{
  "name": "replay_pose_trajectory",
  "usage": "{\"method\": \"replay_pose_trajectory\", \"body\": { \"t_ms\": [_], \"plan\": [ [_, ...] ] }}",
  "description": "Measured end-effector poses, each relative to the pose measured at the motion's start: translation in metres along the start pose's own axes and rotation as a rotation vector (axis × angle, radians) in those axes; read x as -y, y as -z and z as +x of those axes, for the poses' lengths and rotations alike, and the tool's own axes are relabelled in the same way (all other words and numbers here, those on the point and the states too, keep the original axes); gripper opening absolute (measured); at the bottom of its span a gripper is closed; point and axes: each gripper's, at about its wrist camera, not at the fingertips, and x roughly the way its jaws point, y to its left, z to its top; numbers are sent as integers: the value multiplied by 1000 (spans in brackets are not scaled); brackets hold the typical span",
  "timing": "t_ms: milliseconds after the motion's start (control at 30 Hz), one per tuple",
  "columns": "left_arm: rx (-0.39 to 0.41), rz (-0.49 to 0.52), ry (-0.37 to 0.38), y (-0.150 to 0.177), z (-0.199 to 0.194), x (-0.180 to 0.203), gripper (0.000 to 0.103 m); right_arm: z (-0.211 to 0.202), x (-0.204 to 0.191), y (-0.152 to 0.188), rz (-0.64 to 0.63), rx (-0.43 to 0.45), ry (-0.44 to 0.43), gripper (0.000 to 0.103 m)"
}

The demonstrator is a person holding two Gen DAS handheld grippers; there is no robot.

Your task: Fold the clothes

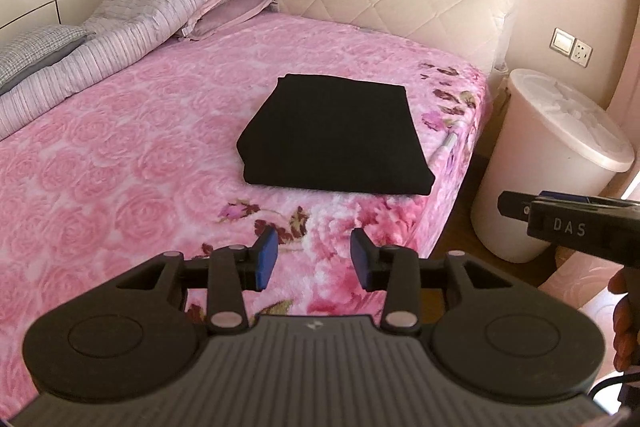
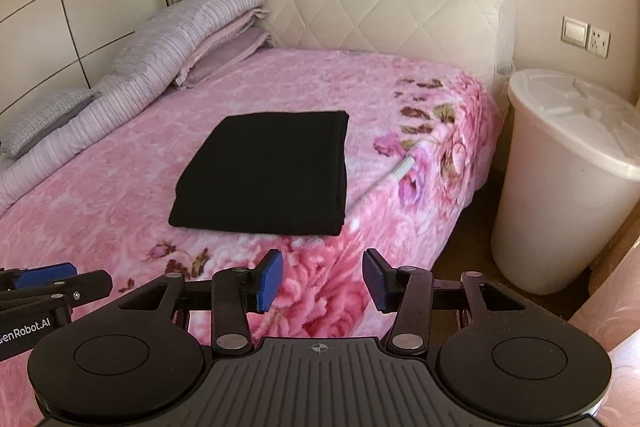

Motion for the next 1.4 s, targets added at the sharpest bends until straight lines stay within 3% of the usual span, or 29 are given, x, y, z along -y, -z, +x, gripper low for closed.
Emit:
{"method": "replay_pose_trajectory", "body": {
  "t_ms": [300, 600, 800, 967, 1033, 1100, 1300, 1400],
  "plan": [
    [2, -11, 7, -1, 3, -5, 36, 1, -2, -1, -18, 7, 3, 49],
    [-24, -34, 37, -3, 46, -18, 40, 35, 12, 5, 4, -66, 11, 50],
    [-43, -91, 106, -12, 104, -58, 44, 84, 55, 10, 140, -151, -35, 50],
    [-30, -192, 211, -41, 157, -103, 47, 128, 101, -9, 357, -126, -205, 50],
    [-23, -225, 250, -58, 181, -119, 48, 147, 117, -20, 430, -115, -274, 55],
    [-17, -241, 271, -76, 205, -130, 49, 172, 126, -32, 445, -119, -297, 68],
    [-33, -207, 321, -118, 279, -147, 53, 250, 143, -65, 422, -143, -326, 71],
    [-120, -265, 425, -122, 318, -155, 53, 279, 144, -77, 397, -175, -333, 71]
  ]
}}
